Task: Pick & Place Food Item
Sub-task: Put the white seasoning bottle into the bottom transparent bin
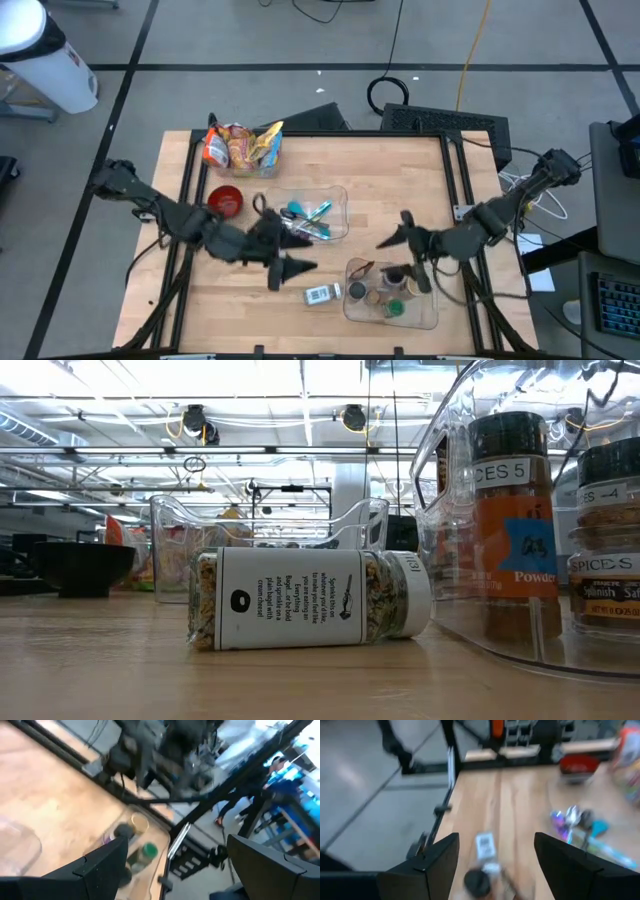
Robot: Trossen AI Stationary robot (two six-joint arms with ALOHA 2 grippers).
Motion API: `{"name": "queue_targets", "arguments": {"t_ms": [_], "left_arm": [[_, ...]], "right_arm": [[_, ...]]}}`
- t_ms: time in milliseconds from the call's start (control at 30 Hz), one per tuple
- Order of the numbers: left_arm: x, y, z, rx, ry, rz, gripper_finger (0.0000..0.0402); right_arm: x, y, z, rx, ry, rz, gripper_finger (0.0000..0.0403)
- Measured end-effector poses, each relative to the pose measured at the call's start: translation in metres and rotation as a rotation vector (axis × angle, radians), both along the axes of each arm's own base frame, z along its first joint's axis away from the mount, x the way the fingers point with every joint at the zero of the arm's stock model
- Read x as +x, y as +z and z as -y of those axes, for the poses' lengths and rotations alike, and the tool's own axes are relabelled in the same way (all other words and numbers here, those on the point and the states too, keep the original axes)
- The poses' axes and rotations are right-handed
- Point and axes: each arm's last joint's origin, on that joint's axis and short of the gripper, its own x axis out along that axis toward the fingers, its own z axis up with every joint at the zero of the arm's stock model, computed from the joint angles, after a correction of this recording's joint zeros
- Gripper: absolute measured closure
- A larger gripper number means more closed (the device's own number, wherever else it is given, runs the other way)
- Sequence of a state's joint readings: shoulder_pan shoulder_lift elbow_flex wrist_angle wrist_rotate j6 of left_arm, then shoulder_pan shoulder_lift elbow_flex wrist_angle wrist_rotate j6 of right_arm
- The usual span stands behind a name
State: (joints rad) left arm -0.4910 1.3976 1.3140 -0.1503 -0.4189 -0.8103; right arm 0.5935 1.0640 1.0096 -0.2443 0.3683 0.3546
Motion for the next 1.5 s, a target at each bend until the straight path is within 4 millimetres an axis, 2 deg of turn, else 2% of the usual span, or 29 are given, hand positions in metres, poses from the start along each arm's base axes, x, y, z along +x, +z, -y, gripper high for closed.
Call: {"name": "queue_targets", "arguments": {"t_ms": [233, 533, 767, 833, 867, 1033, 1233, 1500], "left_arm": [[0.021, -0.045, 0.040, 0.062, -0.086, -0.121, 0.0053], [0.040, -0.108, 0.061, 0.214, -0.289, -0.368, 0.0053], [0.054, -0.144, 0.058, 0.360, -0.293, -0.480, 0.0053], [0.056, -0.148, 0.056, 0.373, -0.287, -0.493, 0.0053], [0.062, -0.159, 0.052, 0.387, -0.273, -0.527, 0.0053], [0.068, -0.183, 0.047, 0.400, -0.279, -0.627, 0.0053], [0.072, -0.197, 0.046, 0.380, -0.281, -0.680, 0.0053], [0.071, -0.206, 0.049, 0.402, -0.296, -0.704, 0.0053]], "right_arm": [[0.008, 0.018, 0.029, 0.049, -0.110, 0.133, 0.0149], [0.017, 0.015, 0.043, 0.058, -0.124, 0.103, 0.0149], [0.021, 0.011, 0.042, 0.068, -0.133, 0.087, 0.0149], [0.021, 0.010, 0.042, 0.072, -0.135, 0.082, 0.0149], [0.021, 0.006, 0.042, 0.087, -0.141, 0.082, 0.0149], [0.021, -0.018, 0.042, 0.153, -0.165, 0.042, 0.0149], [0.021, -0.044, 0.042, 0.253, -0.185, 0.075, 0.0149], [0.020, -0.052, 0.042, 0.268, -0.181, 0.106, 0.0149]]}}
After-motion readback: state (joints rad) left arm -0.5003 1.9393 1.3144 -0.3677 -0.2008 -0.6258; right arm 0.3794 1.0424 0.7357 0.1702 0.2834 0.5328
